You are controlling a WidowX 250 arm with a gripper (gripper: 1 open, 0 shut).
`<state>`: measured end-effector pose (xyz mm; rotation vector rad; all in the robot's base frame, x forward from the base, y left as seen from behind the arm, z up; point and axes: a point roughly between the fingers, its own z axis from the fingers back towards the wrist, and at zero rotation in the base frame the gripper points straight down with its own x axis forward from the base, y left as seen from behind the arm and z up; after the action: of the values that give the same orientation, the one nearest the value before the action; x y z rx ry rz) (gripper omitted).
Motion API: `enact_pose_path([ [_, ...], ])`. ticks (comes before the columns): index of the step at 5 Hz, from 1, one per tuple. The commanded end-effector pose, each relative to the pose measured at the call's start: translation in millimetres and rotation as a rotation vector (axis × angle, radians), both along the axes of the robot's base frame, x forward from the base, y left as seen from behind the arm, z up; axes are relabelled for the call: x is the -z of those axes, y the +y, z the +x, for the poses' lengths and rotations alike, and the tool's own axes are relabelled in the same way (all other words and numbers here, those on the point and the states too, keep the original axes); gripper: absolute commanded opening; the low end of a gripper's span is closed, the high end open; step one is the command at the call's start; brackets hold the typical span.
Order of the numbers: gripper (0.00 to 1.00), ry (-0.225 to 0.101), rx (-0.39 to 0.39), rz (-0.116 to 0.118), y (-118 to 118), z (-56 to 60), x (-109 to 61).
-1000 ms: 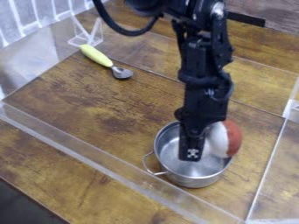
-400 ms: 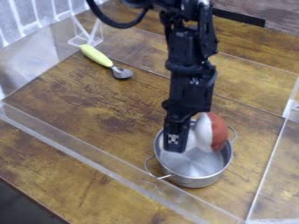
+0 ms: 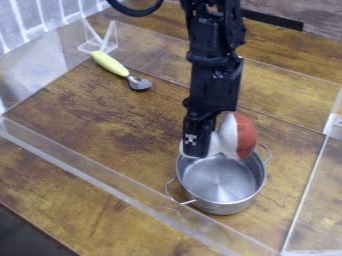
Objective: Put the mushroom in the silver pot
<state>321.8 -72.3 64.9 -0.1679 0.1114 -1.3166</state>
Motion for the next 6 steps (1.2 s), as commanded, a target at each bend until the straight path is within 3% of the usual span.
enact_pose_path([
  [1, 0.0, -0.064, 0.029, 0.001, -4.0, 5.4, -17.6],
  [3, 0.0, -0.074, 0.064, 0.02, -21.7, 1.8, -19.8],
  [6, 0.0, -0.081, 0.079, -0.014, -32.3, 0.6, 2.8],
])
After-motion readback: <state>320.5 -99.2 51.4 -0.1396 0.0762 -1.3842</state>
